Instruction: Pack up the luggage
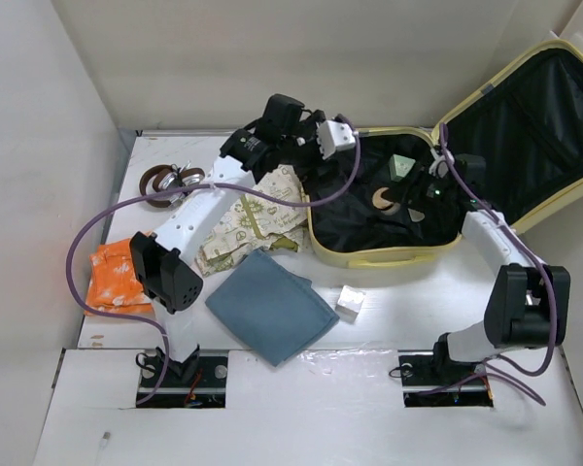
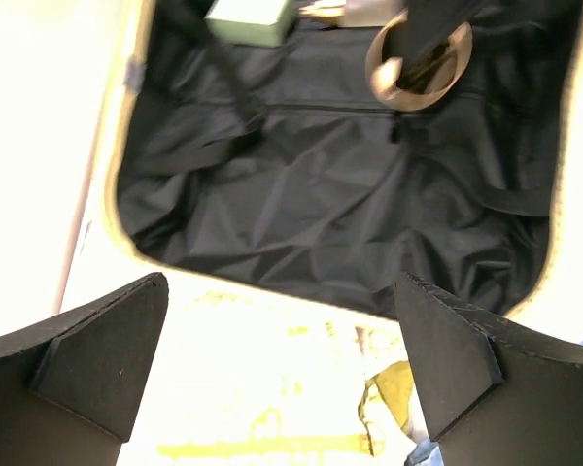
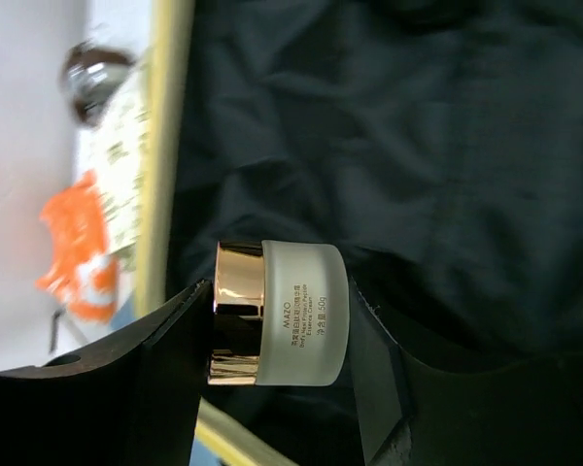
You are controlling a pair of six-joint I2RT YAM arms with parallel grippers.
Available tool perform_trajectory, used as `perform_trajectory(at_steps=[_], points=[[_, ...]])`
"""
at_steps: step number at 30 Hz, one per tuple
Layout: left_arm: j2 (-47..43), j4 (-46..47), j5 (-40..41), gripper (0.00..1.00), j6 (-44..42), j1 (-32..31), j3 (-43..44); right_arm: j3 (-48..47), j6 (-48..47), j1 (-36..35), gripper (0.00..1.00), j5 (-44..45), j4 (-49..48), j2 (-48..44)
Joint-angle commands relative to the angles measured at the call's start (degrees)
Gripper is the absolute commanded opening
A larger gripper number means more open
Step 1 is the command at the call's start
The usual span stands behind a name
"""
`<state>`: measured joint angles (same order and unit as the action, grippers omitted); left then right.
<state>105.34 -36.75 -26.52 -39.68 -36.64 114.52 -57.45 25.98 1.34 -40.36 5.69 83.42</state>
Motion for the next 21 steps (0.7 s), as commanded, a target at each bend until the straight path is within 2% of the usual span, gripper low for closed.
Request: perform_trajectory(at_steps=[1,4,10,13,18,21], points=[[0.7,0.7,1.7,1.00,5.1,3.4,3.0,-1.0,-7.4,5.1,0.00,2.3,4.9,0.4],[2.7,0.1,0.4,1.00,8.3,6.9,3.5,-4.0,-12.4,8.3,0.00,8.8,14.3,3.0],[6.4,-0.4,-2.8,1.00,10.2,11.0,4.6,-4.5,-15.9,12.2,0.00,17.0,21.4,4.7],[8.1,-0.4,-4.4,1.00,10.8,12.6,5.1,-3.3,-15.9,13.7,0.00,17.7,22.0,6.7],[9.4,0.1,-5.7,1.00,10.8,13.7,6.7,-3.3,-15.3,13.7,0.00,13.7,20.7,11.7],[9.4,0.1,-5.7,1.00,10.8,13.7,6.7,-4.7,-16.1,12.5,0.00,15.6,24.1,13.4]])
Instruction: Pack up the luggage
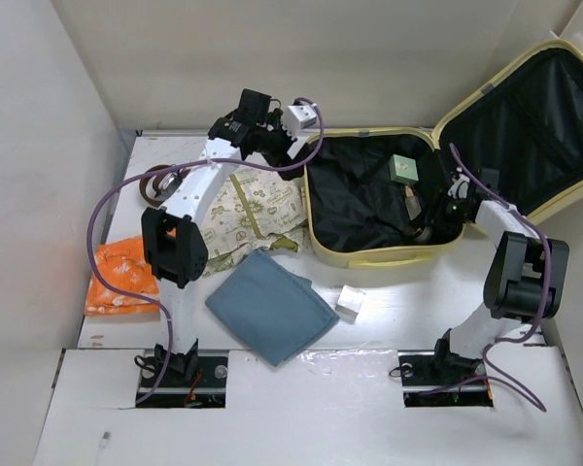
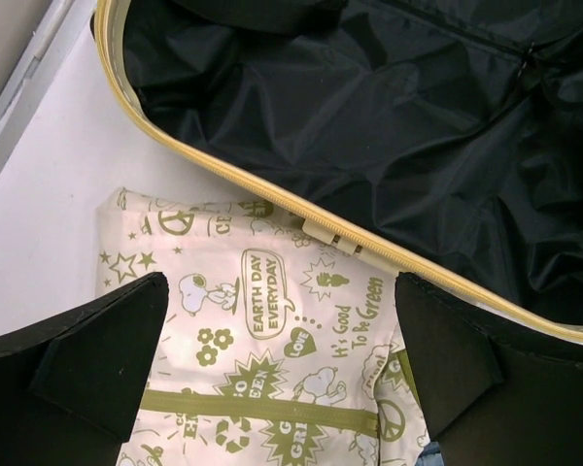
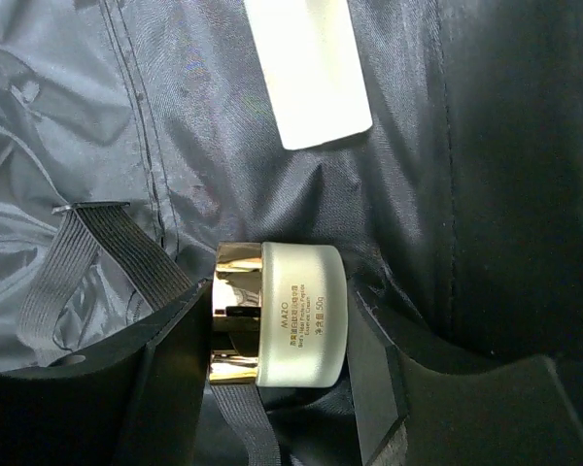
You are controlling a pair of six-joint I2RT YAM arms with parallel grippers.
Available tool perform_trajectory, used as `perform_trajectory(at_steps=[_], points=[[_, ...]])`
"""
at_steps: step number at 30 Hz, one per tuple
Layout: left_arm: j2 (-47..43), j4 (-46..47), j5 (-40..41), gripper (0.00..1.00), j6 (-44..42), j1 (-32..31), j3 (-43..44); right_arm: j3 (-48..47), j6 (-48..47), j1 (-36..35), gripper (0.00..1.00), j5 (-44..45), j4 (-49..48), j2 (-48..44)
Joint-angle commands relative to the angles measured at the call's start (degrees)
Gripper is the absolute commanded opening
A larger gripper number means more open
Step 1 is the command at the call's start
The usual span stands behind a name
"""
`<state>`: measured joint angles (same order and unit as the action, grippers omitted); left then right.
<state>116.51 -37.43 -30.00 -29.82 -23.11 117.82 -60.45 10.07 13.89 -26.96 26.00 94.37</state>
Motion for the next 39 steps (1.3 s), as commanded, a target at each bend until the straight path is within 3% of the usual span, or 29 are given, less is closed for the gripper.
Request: perform_trajectory(at_steps=[1,3,4,7,11,22,27,30,36,39], points=[[-1.8,0.8,-2.8,1.00,0.9,0.2,3.4,-1.7,-1.0,-0.1,0.00,3.5,4.8,2.5],[-1.8,0.8,-2.8,1.00,0.9,0.2,3.4,-2.4,-1.0,-0.1,0.14,7.5,7.2,2.5],[-1.8,0.8,-2.8,1.00,0.9,0.2,3.4,-2.4,-1.0,-0.1,0.35,8.5,7.2,2.5],[-1.8,0.8,-3.4,1.00,0.9,0.2,4.0,-4.3,-1.0,-0.1,0.67,11.9,9.5,1.3],[-1.8,0.8,-3.9,1.00,0.9,0.2,4.5,-8.1,-1.0,-3.3,0.76,19.1,14.1,0.7],[-1.8,0.3,-5.1,1.00,0.3,0.2,5.6,-16.5,0.0,-12.4,0.78,39.3,23.9,-0.9],[-1.8,0.3,-5.1,1.00,0.3,0.2,5.6,-17.1,-1.7,-13.1,0.75,36.4,22.0,0.9],[-1.8,0.3,-5.6,1.00,0.3,0.2,5.6,-18.8,-1.7,-13.7,0.80,31.5,20.7,2.8],[-1.8,-0.3,-5.6,1.00,0.3,0.2,5.6,-22.3,-0.5,-15.8,0.81,36.5,22.9,8.1],[-1.8,-0.3,-5.6,1.00,0.3,0.2,5.6,-22.3,-1.0,-15.8,0.76,37.0,22.9,10.6]])
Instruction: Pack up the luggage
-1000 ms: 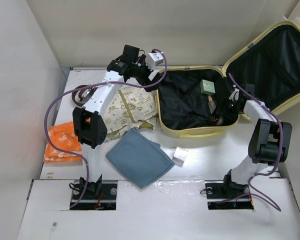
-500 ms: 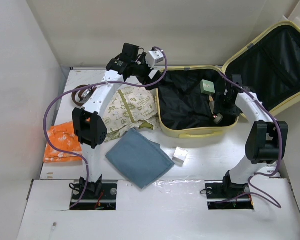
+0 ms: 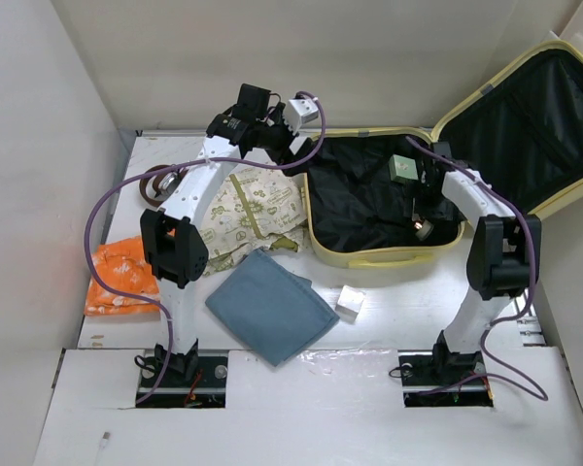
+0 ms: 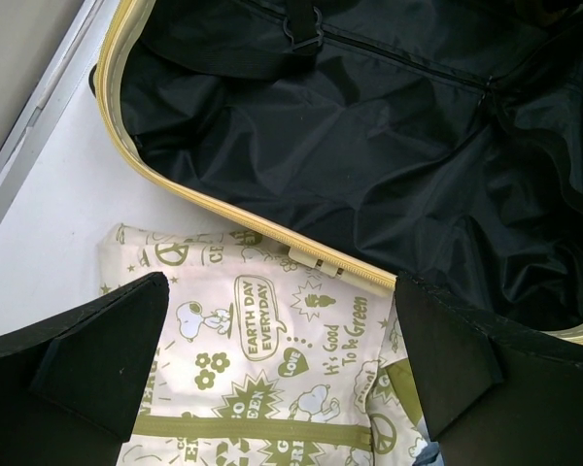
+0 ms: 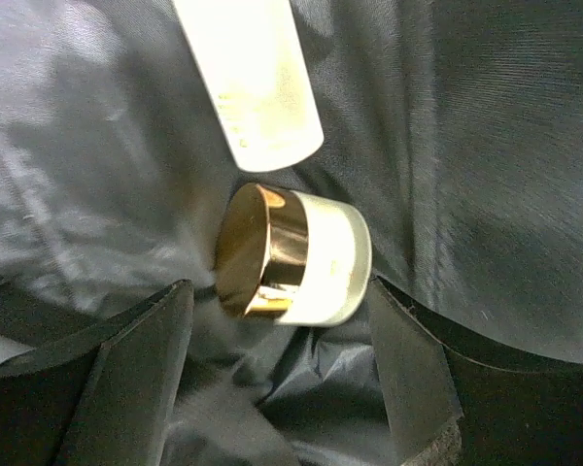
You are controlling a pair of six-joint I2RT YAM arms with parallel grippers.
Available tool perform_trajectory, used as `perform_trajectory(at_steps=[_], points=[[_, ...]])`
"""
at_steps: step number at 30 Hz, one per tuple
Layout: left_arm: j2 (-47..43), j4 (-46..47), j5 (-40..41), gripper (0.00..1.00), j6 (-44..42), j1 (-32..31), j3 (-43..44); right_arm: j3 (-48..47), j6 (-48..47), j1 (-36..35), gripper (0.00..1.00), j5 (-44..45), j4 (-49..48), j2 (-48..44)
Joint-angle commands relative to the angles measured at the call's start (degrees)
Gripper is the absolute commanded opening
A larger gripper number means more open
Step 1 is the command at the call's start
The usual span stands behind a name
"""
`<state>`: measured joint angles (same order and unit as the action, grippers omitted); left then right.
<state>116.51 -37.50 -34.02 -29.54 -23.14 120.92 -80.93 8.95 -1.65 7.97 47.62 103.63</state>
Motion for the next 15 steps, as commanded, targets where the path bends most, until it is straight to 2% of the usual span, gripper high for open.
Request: perform_trajectory(at_steps=[1,4,6,7,9,10,15], points=[[-1.8,-0.2,-1.6,1.00,0.0,0.2,2.5,-1.8,0.1,-0.3,0.76,2.1,1.3,1.3],[-1.8,-0.2,-1.6,1.00,0.0,0.2,2.5,-1.2,0.1,-1.5,0.76,4.0,1.8,1.3],[-1.8,-0.2,-1.6,1.00,0.0,0.2,2.0,-0.4,-0.5,-1.5,0.69,5.1,1.8,1.3],[-1.8,-0.2,-1.6,1.00,0.0,0.2,1.9,0.4,-1.3,-2.0,0.55,5.1,1.8,1.3],[-1.8,-0.2,-1.6,1.00,0.0,0.2,1.9,1.1,-2.3,-2.7,0.39,5.1,1.3,1.3],[-1.8,-0.2,-1.6,1.00,0.0,0.2,1.9,1.1,-3.2,-2.7,0.28,5.7,1.3,1.3],[-1.8,-0.7,-1.6,1.00,-0.5,0.2,1.9,-0.2,-6.0,-7.7,0.07,15.0,5.6,0.8]])
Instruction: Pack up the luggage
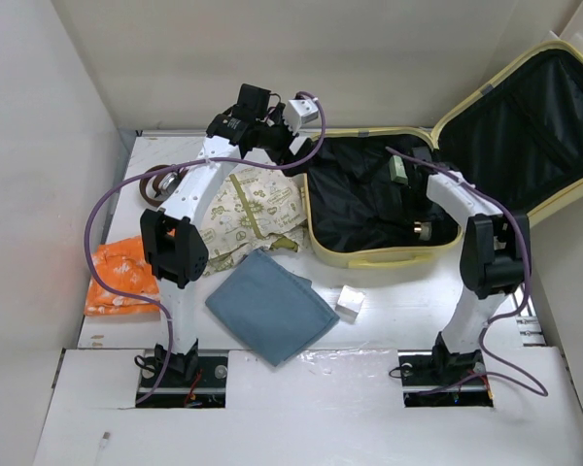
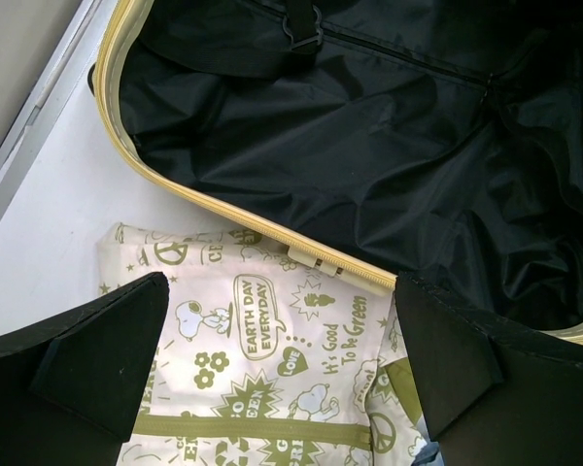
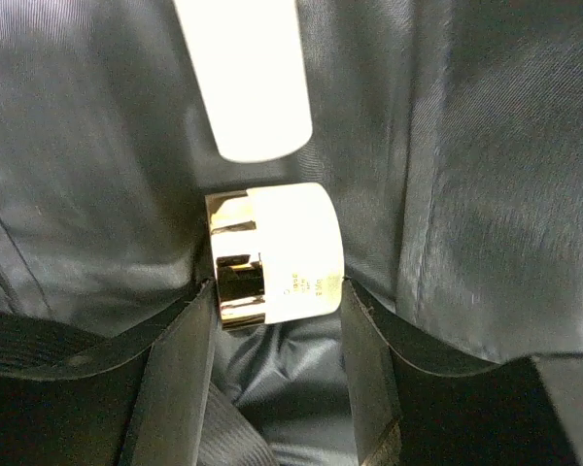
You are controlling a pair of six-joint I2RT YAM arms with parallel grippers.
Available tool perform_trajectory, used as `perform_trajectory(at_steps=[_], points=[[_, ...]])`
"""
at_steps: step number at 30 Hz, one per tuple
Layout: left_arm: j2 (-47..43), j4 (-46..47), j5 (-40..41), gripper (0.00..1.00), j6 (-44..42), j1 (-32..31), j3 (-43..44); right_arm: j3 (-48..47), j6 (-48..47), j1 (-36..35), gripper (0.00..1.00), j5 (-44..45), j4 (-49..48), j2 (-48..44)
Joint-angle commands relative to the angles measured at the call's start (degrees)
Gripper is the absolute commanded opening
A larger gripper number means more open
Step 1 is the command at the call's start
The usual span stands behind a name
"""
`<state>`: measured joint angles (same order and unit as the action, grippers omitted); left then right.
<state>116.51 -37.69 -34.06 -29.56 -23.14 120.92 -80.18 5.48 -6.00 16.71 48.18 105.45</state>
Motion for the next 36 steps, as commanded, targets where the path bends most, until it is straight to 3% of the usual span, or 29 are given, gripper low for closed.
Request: perform_trajectory(at_steps=[1,5,7,8,9,10,12,19,23,27,31,34,36], points=[[-1.8,-0.5,-1.0,1.00,-0.5,0.2,1.9,-0.9,-3.1,-4.4,0.07,8.1,5.9,-1.0],[-1.8,-0.5,-1.0,1.00,-0.5,0.2,2.5,-1.7,-5.5,-7.4,0.10,12.9,7.5,0.7],[-2.3,-0.5,-1.0,1.00,-0.5,0.2,2.5,-1.1,-6.8,-8.0,0.22,12.0,6.7,1.9],[-2.3,-0.5,-1.0,1.00,-1.1,0.2,2.5,-1.1,-6.8,-8.0,0.31,11.2,6.7,1.9],[-2.3,-0.5,-1.0,1.00,-1.1,0.2,2.5,-1.1,-6.8,-7.4,0.60,10.6,6.7,1.9],[-2.3,-1.1,-1.0,1.00,-1.1,0.2,2.5,-1.1,-6.8,-6.8,0.72,9.8,7.4,1.9],[-2.9,-1.1,-0.4,1.00,-1.1,0.2,2.5,-1.8,-6.1,-6.8,0.87,9.8,7.9,0.6],[-4.4,-1.6,0.8,1.00,-1.1,0.2,3.5,-13.6,-3.7,-5.3,0.95,13.0,13.3,-7.6],[-6.4,-0.5,5.4,1.00,0.6,-0.3,3.5,-17.6,4.0,-9.8,0.97,15.7,19.9,-13.8],[-8.9,0.9,13.5,1.00,4.9,-1.4,0.4,-11.0,20.2,-22.3,1.00,13.3,21.8,-23.6],[-11.0,2.9,25.4,1.00,9.0,-5.4,-4.1,4.0,43.8,-36.3,1.00,10.4,17.8,-32.2],[-11.7,4.4,40.2,1.00,12.2,-9.5,-6.9,10.5,50.5,-43.5,1.00,8.4,8.9,-34.7],[-12.3,4.9,44.4,1.00,14.8,-11.4,-8.1,10.5,53.1,-46.1,1.00,9.9,8.0,-32.1]])
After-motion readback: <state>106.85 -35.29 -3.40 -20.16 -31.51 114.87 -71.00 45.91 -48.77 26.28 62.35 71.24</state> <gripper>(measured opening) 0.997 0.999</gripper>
